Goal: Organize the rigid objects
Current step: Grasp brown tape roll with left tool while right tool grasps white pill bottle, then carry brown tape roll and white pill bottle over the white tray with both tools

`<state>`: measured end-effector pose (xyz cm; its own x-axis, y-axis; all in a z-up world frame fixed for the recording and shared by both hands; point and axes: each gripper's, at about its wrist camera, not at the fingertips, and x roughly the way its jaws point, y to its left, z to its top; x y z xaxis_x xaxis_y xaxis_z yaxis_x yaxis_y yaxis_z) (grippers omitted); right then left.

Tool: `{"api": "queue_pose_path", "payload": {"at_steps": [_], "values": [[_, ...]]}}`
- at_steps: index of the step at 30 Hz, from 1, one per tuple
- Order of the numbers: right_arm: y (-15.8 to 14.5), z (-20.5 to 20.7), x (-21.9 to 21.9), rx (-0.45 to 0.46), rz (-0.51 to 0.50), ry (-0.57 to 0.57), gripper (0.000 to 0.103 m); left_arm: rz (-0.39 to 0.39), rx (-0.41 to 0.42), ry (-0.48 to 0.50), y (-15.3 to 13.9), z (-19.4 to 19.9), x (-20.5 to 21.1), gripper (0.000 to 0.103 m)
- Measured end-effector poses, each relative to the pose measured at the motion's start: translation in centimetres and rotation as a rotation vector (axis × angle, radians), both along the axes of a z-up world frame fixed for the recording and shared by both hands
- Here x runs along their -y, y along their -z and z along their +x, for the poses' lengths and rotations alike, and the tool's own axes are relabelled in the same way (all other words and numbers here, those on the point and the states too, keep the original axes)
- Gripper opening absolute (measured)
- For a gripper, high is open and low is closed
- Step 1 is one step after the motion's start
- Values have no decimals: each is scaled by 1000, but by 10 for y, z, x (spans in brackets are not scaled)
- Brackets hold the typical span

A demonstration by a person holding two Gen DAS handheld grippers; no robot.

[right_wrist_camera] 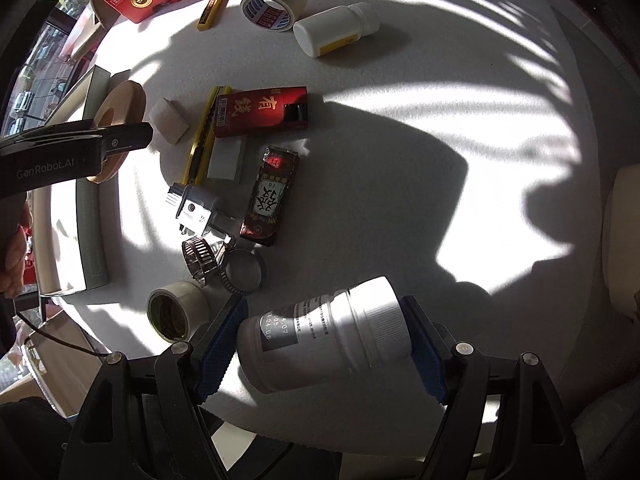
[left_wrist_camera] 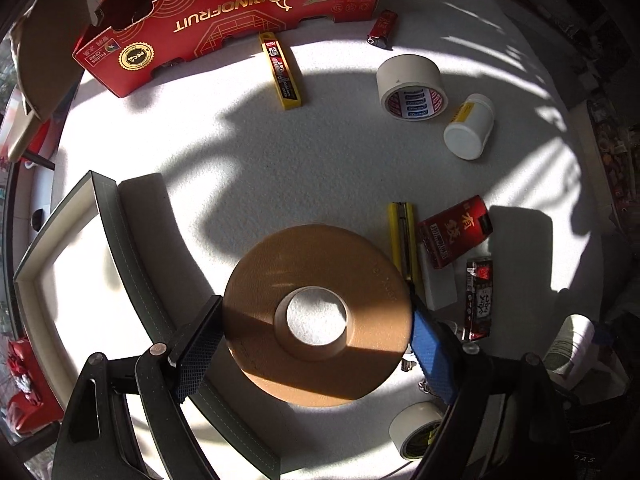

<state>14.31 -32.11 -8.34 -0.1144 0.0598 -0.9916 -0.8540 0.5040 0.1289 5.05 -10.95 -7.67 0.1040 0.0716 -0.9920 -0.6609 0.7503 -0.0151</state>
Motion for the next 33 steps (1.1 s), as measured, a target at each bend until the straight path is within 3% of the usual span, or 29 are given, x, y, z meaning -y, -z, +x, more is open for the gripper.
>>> {"api": "queue_pose_path", "payload": {"at_steps": [9,17,23,33], "values": [[-7,-2,10,9,-1,45,78,-33,45,111,-21,-20,56,89],[-37,9,-11,29,-1,34,78,-23,100,192,-36,-3,67,89],[-47,8,-19,73,0,20,78,5,162,157,-53,-9,62,89],[-68,-4,-51,102,42,-20,78,53,241,4,-74,-49,31,89]]}}
